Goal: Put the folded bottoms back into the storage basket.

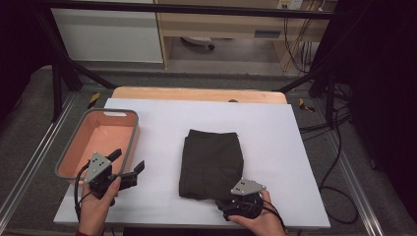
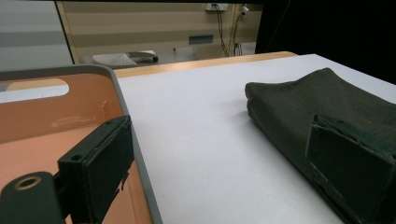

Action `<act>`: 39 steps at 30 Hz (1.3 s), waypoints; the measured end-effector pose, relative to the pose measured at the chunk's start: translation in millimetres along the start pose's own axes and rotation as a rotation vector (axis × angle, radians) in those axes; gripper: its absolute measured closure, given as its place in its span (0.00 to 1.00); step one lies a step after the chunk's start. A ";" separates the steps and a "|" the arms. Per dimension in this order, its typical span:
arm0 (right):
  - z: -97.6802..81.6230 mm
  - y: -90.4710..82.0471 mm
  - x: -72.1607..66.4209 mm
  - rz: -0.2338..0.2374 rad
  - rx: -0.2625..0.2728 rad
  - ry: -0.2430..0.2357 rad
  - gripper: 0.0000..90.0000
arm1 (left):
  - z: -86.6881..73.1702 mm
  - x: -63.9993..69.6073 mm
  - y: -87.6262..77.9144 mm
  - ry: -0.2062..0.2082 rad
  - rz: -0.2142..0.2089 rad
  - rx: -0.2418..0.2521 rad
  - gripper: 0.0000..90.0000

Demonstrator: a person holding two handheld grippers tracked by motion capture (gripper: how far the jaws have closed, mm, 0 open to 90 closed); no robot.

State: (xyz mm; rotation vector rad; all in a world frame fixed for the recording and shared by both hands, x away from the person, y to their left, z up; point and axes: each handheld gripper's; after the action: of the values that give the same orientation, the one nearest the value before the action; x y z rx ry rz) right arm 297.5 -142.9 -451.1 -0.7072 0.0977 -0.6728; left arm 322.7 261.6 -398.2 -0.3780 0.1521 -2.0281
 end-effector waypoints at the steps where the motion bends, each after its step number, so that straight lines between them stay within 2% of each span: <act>1: -0.1 1.2 -0.1 -0.009 -0.002 0.004 0.18 | -0.1 -0.1 0.1 0.008 0.005 -0.003 0.09; 3: -0.8 2.4 -1.7 -0.042 -0.010 -0.008 0.26 | 0.0 -0.1 0.4 0.007 0.005 -0.002 0.09; 6: -1.1 1.6 -2.0 -0.068 -0.020 -0.033 0.36 | 0.0 0.2 0.5 0.008 0.006 -0.003 0.09; 8: -0.8 0.8 -0.7 -0.060 -0.012 -0.033 0.45 | -0.1 0.5 0.8 0.010 0.005 -0.005 0.09; 11: -0.4 -2.1 4.4 -0.029 0.021 0.006 0.61 | -0.6 2.4 2.4 0.020 0.002 -0.013 0.09; 12: -0.4 -2.1 4.4 -0.029 0.021 0.006 0.61 | -0.6 2.4 2.4 0.020 0.002 -0.013 0.09; 13: 0.6 -3.4 5.9 -0.020 0.037 0.010 0.68 | -0.7 3.8 3.3 0.021 -0.006 -0.014 0.09; 14: 0.9 -3.8 5.7 -0.020 0.040 0.003 0.70 | -0.7 4.3 3.4 0.022 -0.009 -0.017 0.09; 22: -0.3 -12.2 4.7 0.007 0.052 0.024 0.74 | -2.0 9.0 4.9 0.029 -0.030 -0.028 0.09; 31: -3.9 -19.9 -1.8 0.026 0.040 0.005 0.73 | -2.0 15.9 5.7 0.024 -0.047 -0.060 0.09; 34: -4.4 -19.8 -0.8 0.035 0.038 0.010 0.73 | -3.1 21.9 8.7 0.013 -0.047 -0.071 0.09; 35: -4.7 -19.4 -0.8 0.036 0.038 0.008 0.72 | -4.5 27.5 13.0 0.010 -0.081 -0.083 0.09; 37: -4.7 -19.3 -1.0 0.036 0.036 0.006 0.72 | -5.1 30.8 15.7 0.008 -0.097 -0.092 0.08; 39: -4.6 -18.3 -2.2 0.032 0.030 -0.002 0.71 | -6.1 35.9 20.6 0.007 -0.093 -0.100 0.08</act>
State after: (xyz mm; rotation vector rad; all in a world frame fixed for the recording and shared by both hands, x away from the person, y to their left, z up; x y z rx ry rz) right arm 284.5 -154.5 -443.4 -0.6758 0.0963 -0.6413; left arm 322.6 220.0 -402.3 -0.4484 0.2451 -2.1192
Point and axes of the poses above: each handheld gripper's, and its own axes: y roughly forward along the jaws, z roughly out of its top, x roughly to its right, and after that the axes turned 9 degrees about -y, right-handed
